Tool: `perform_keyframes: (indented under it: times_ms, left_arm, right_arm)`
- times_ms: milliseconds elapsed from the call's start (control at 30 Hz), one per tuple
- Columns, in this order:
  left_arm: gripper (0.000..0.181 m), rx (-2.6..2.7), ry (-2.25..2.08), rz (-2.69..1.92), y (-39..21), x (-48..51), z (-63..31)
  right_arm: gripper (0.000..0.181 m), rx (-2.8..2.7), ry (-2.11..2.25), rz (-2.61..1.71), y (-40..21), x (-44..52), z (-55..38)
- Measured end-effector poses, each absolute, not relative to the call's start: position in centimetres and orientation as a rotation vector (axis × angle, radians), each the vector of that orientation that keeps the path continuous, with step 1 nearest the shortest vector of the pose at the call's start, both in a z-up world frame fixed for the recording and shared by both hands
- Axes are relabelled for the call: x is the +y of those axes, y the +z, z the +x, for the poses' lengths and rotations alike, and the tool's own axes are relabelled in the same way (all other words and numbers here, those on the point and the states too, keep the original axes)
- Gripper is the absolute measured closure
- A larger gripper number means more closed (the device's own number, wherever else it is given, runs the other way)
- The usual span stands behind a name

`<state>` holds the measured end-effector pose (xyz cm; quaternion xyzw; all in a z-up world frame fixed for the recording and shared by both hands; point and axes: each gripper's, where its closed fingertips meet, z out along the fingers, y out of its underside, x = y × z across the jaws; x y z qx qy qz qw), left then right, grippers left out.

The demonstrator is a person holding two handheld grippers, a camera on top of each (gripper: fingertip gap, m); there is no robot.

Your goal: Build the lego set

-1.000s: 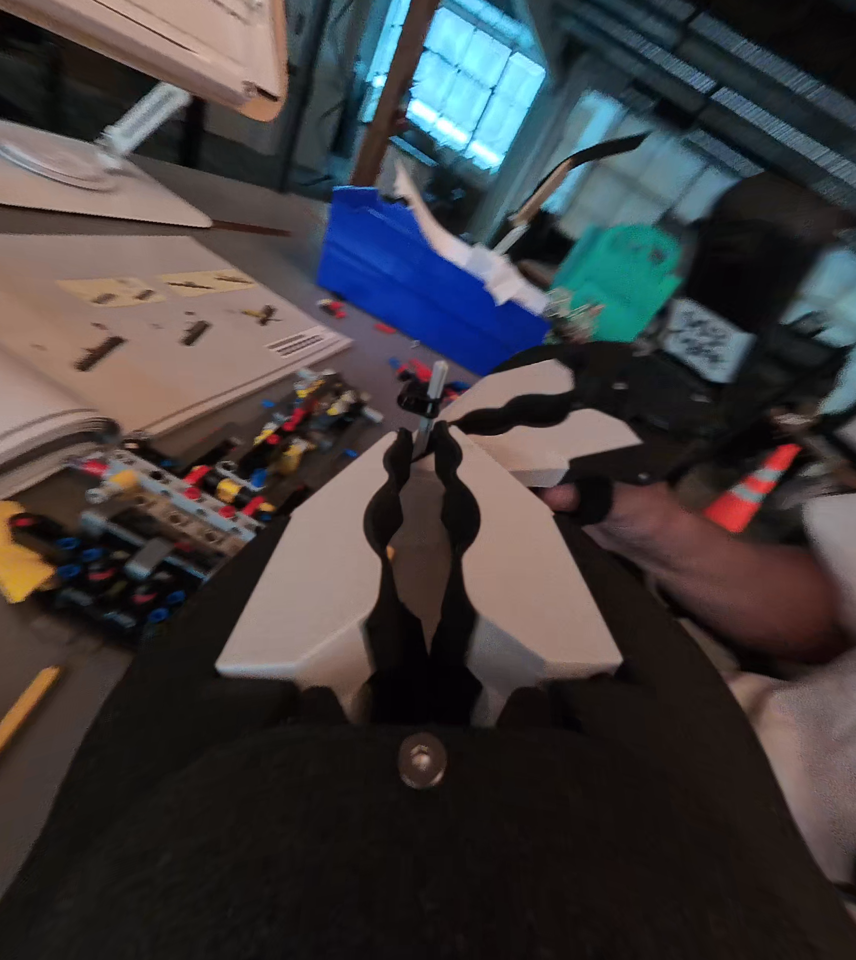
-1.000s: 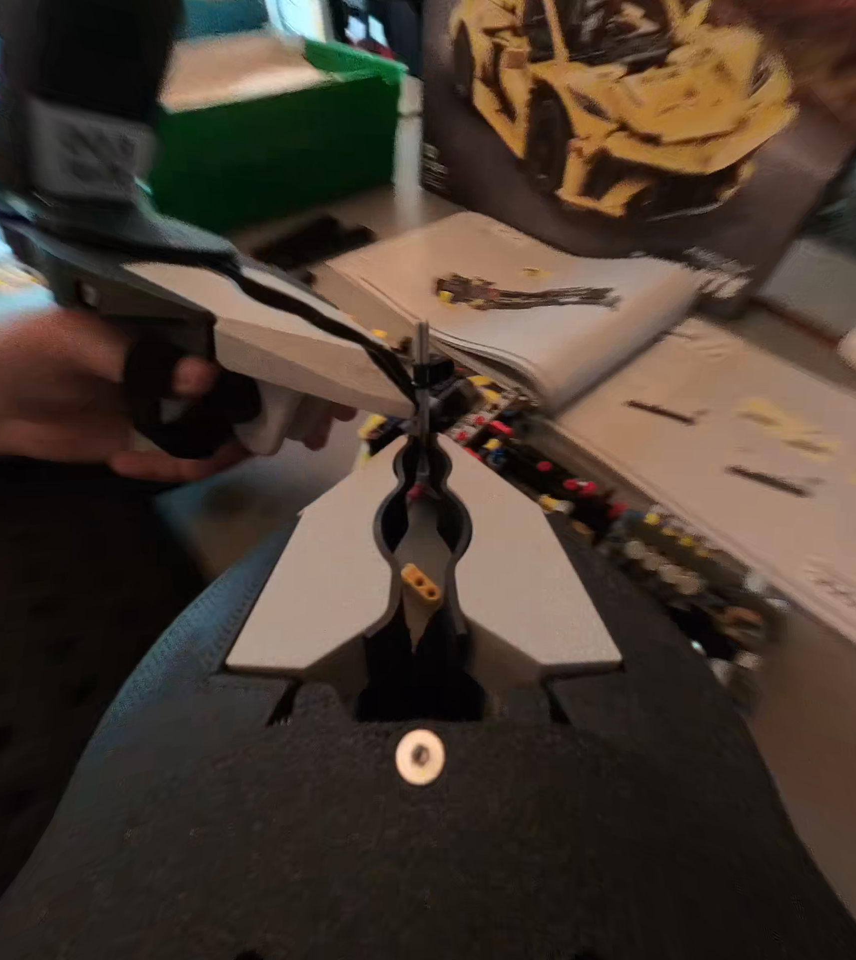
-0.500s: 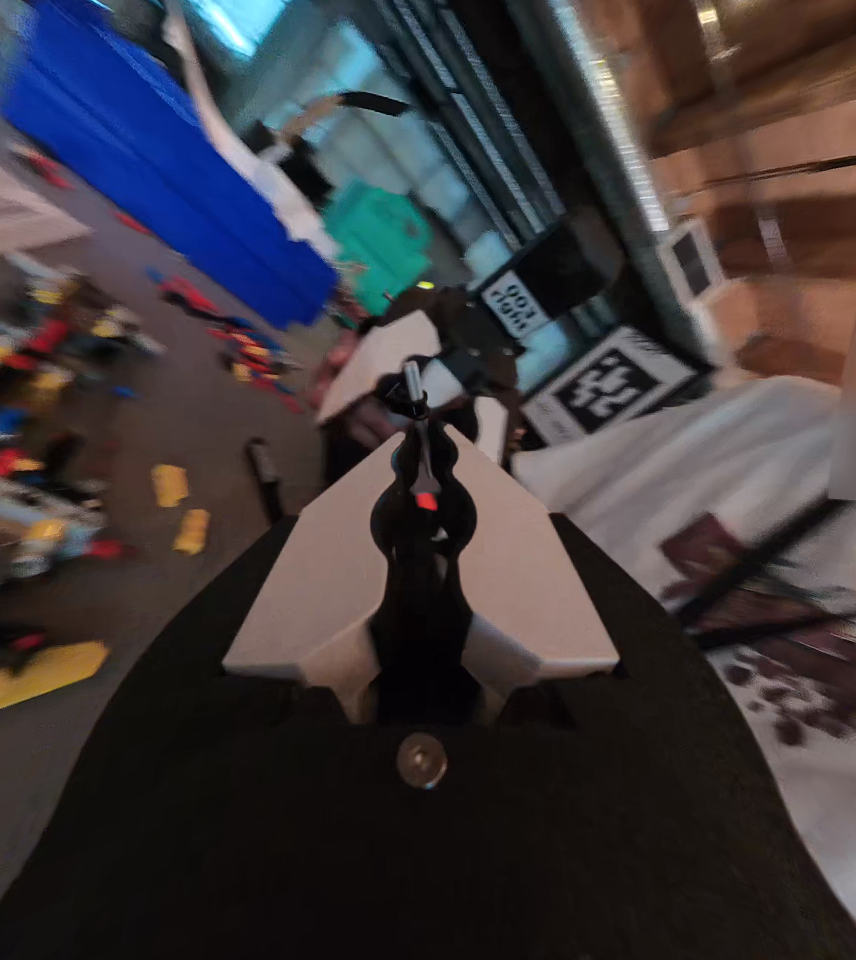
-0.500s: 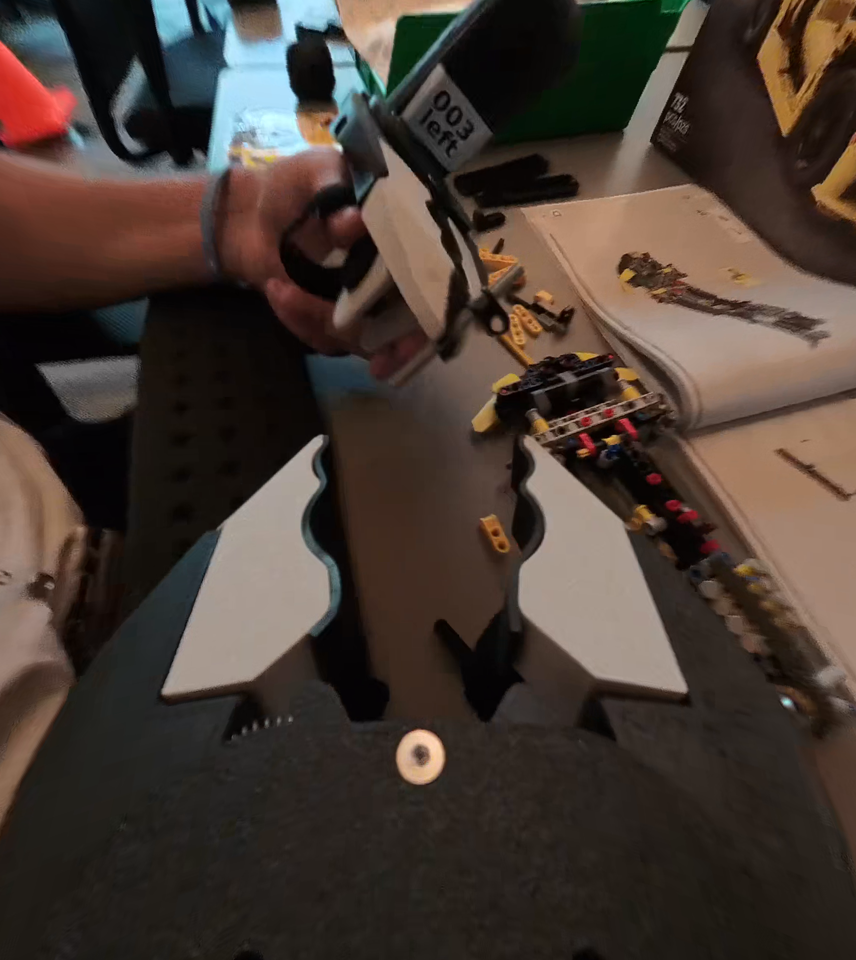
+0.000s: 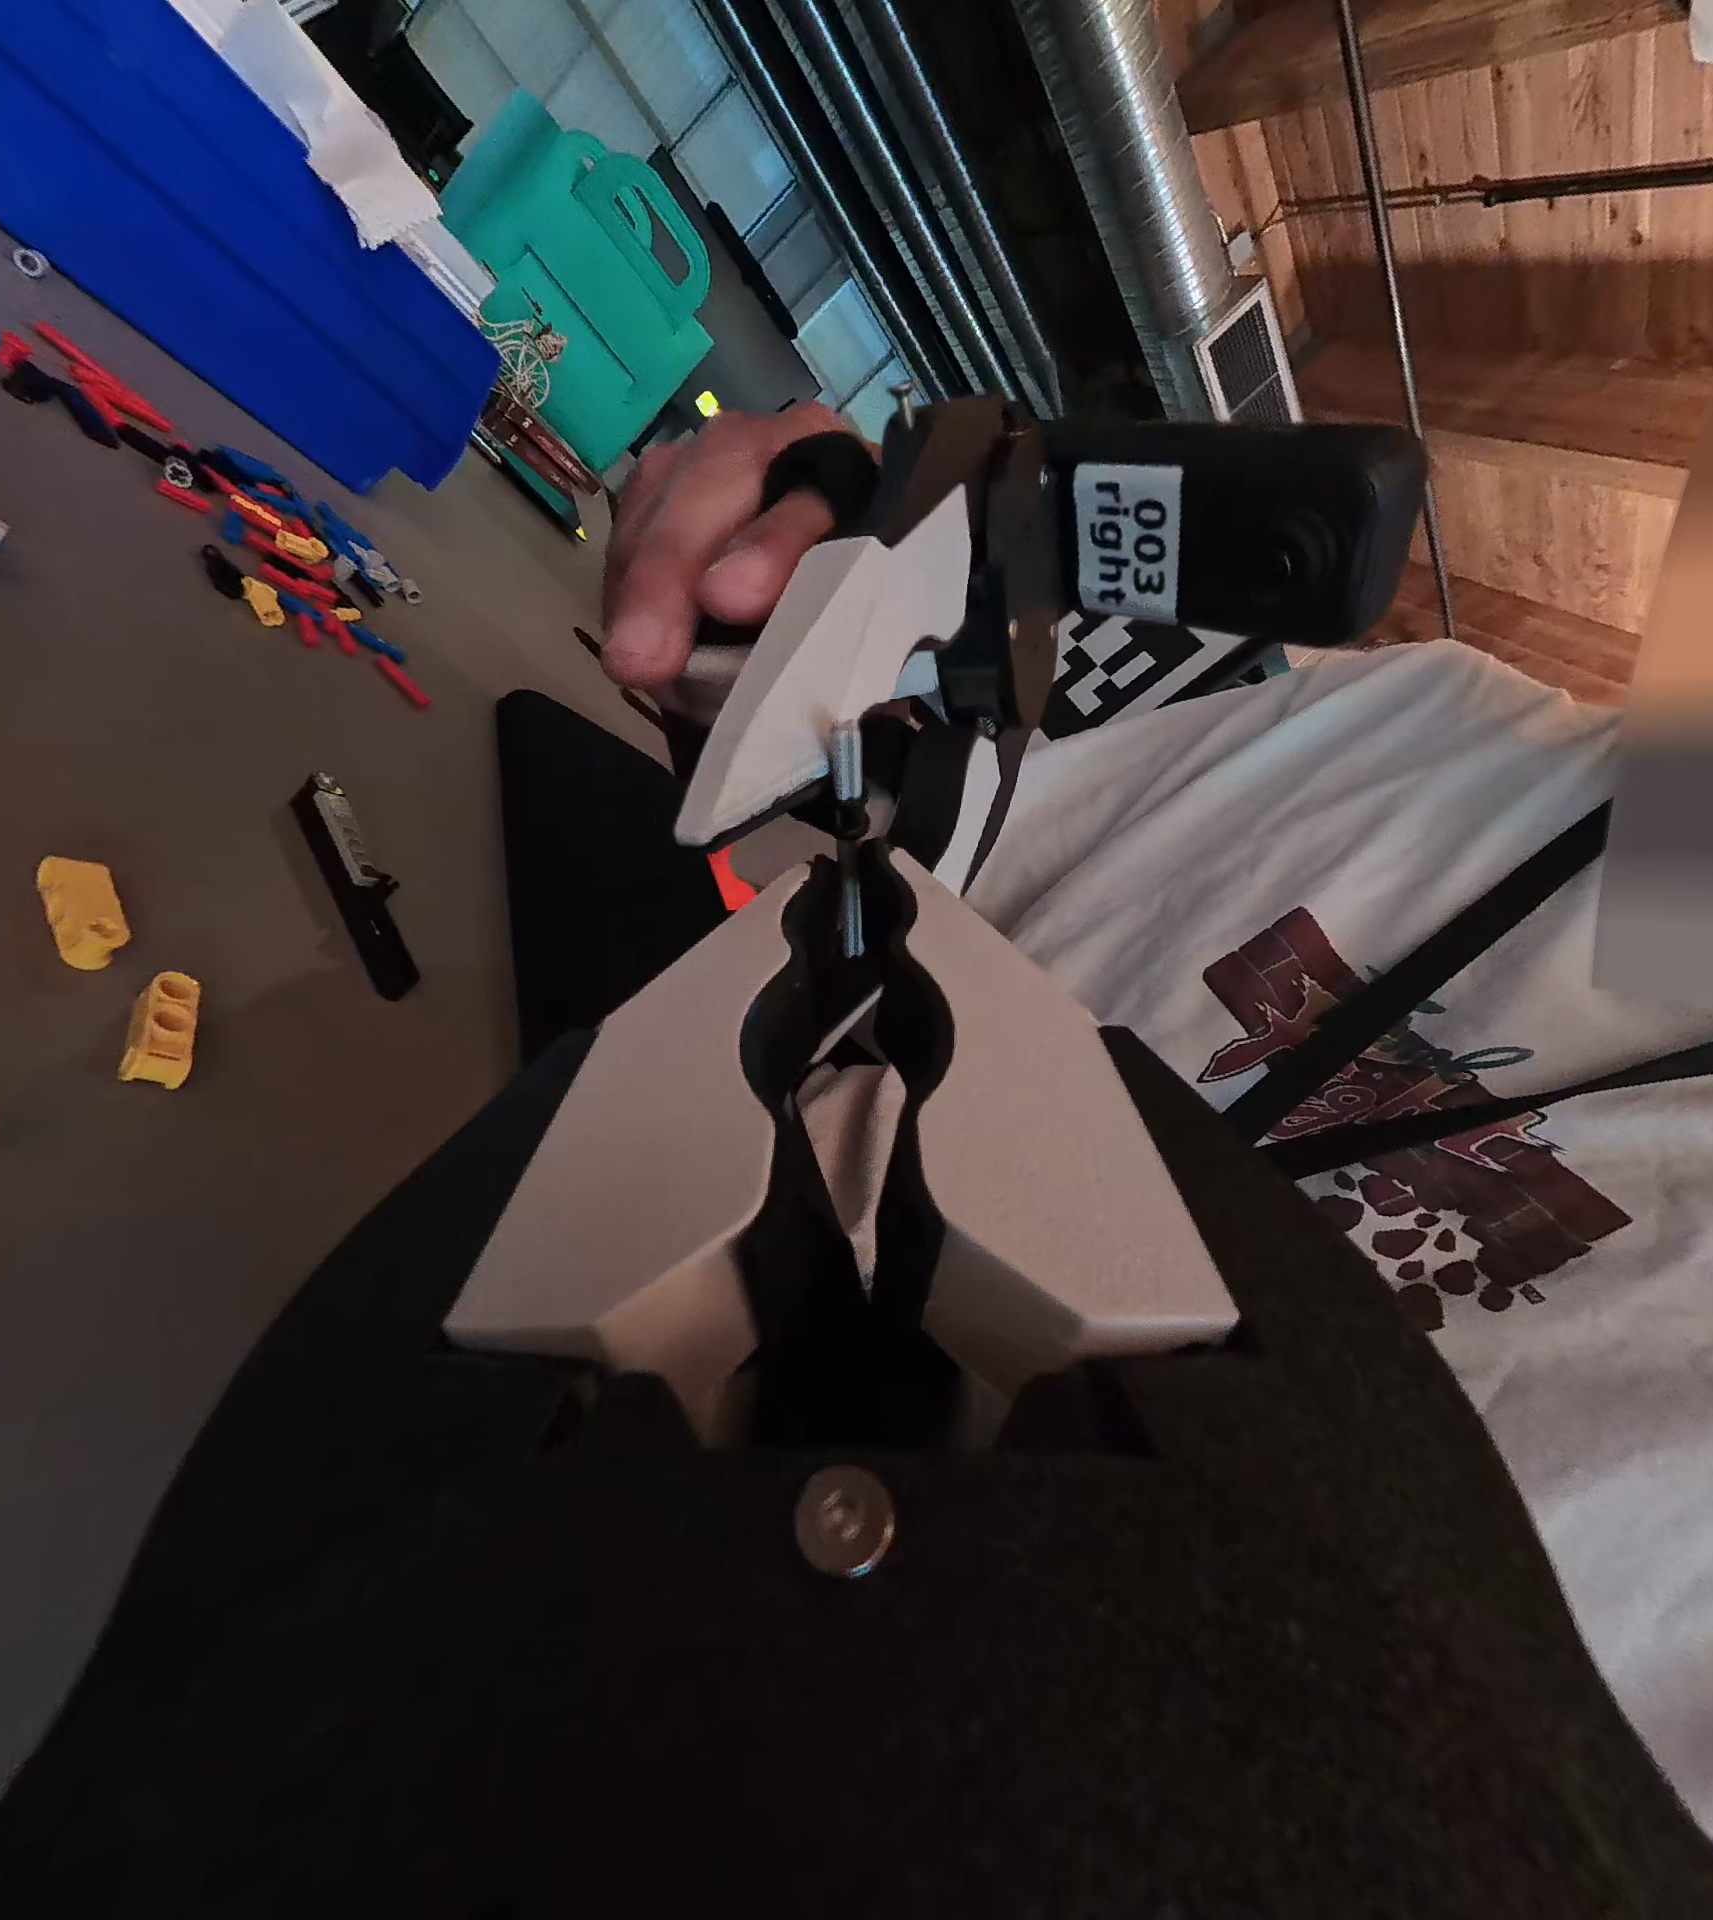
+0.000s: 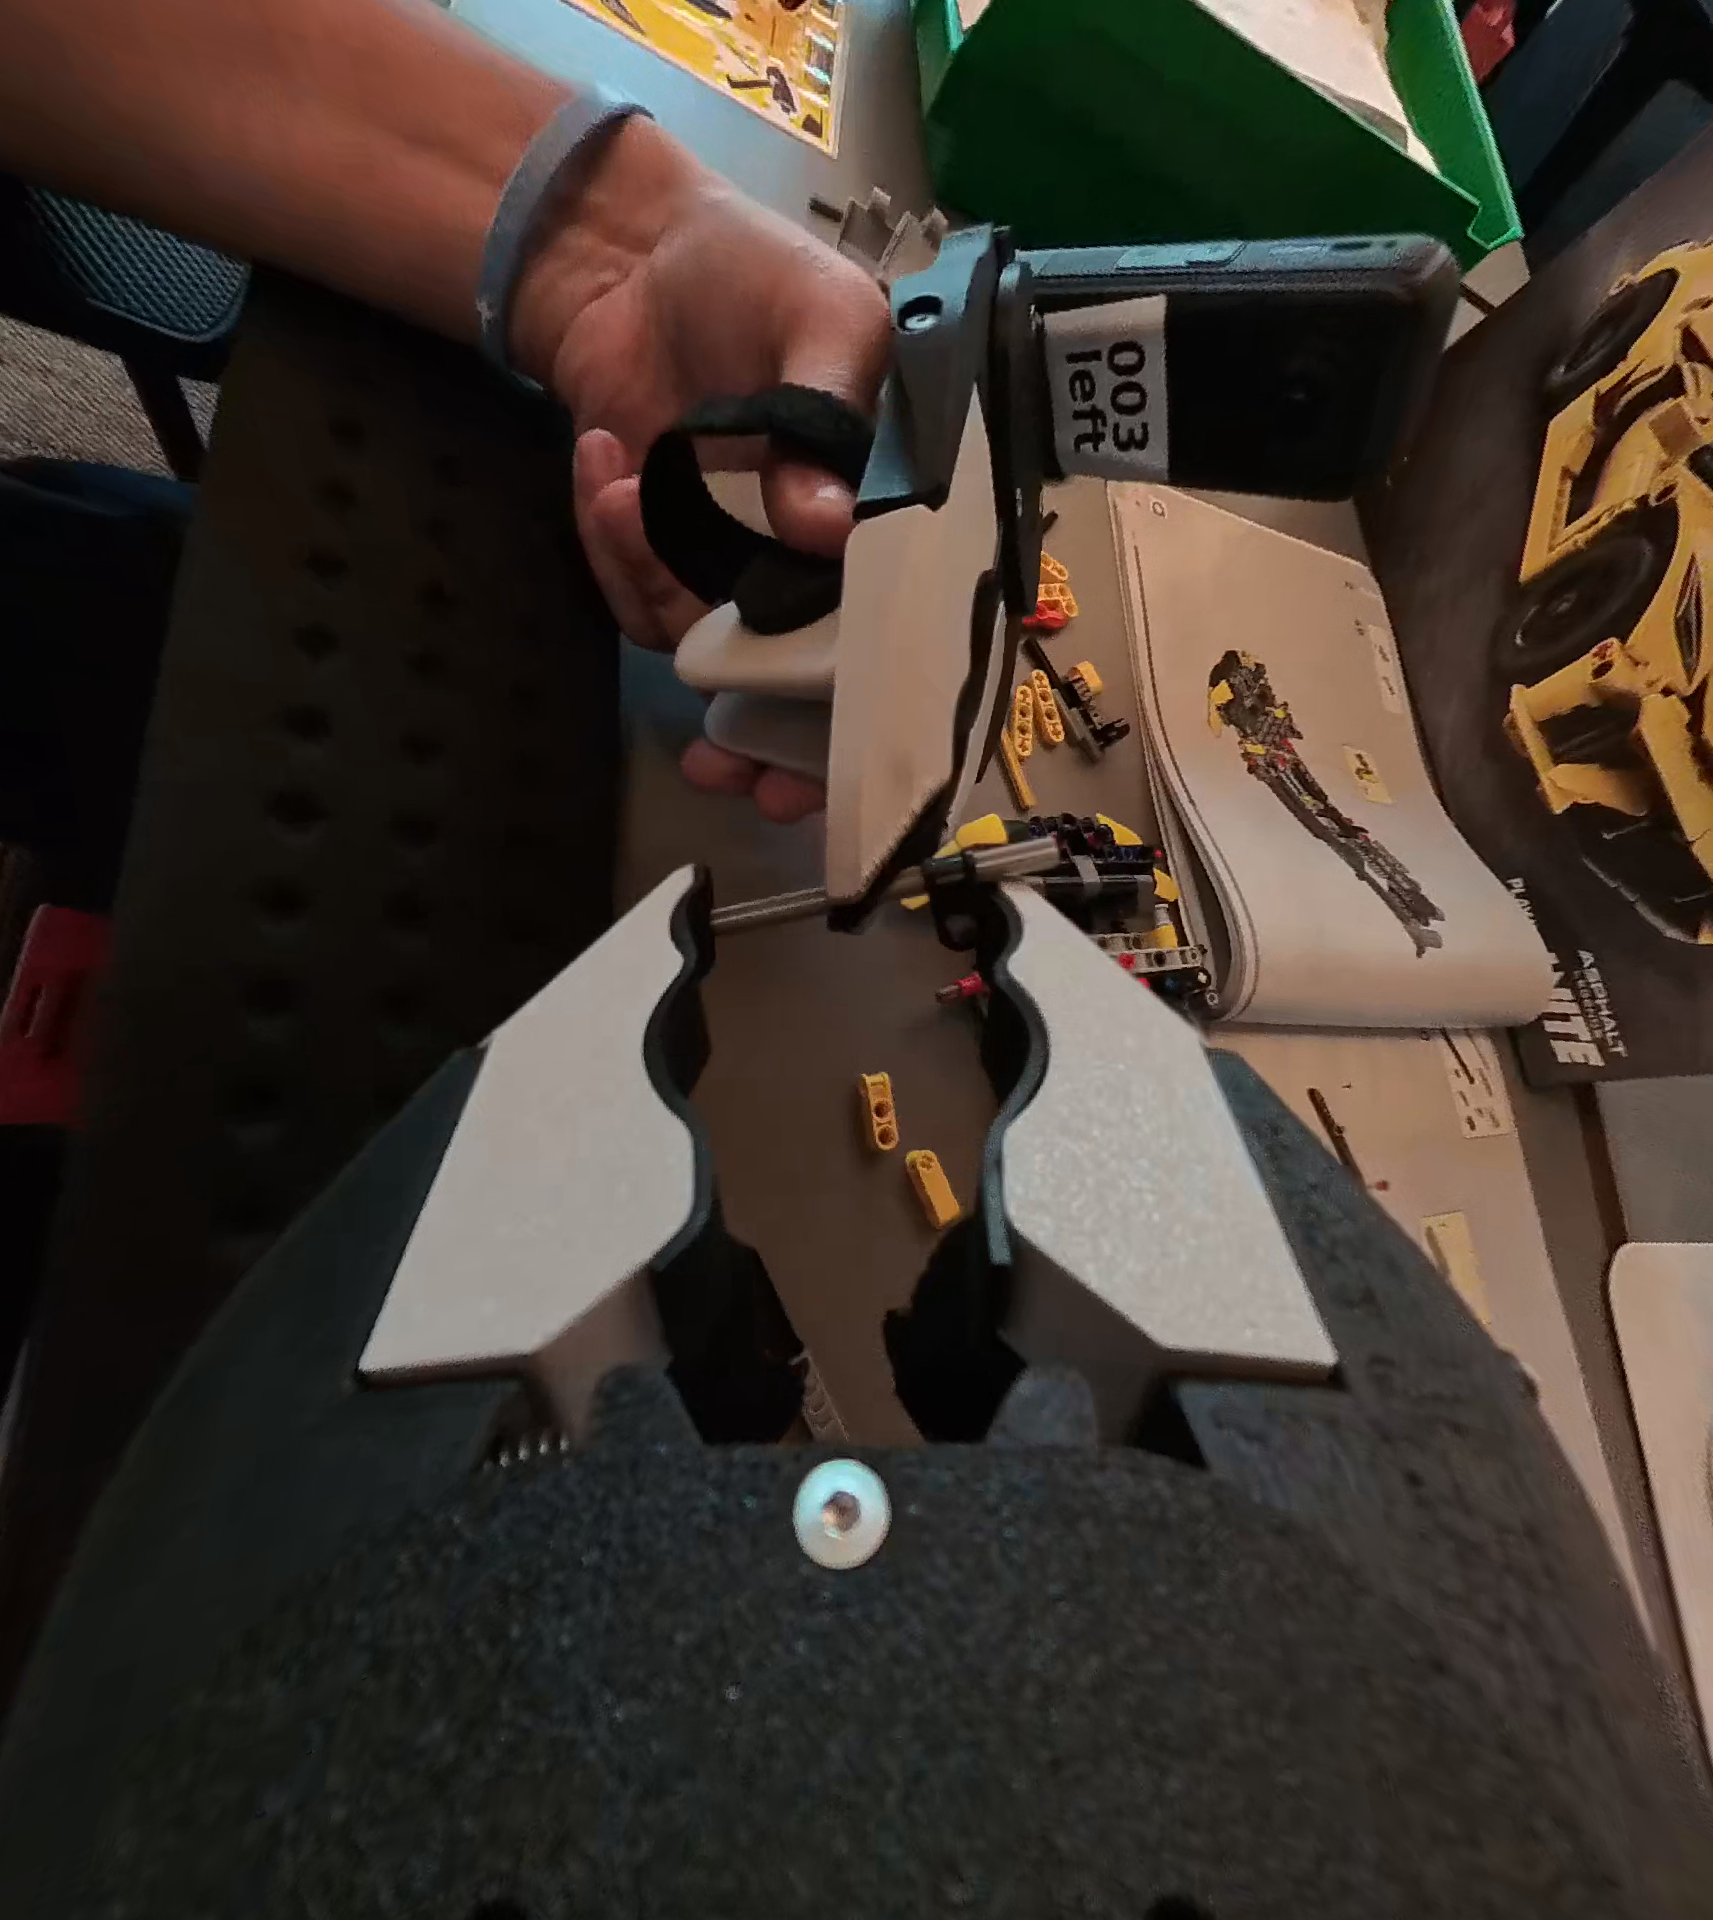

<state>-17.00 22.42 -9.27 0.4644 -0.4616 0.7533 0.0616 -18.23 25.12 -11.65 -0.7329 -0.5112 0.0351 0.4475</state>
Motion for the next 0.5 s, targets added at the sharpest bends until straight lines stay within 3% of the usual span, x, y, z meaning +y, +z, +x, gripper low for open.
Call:
perform_keyframes:
  times_ms: [500]
  left_arm:
    - [0.179,-1.341,2.303,1.449,-9.36,23.16,-16.64]
  right_arm:
    - [0.133,-1.27,-0.003,-1.839,-12.13,26.07,-17.71]
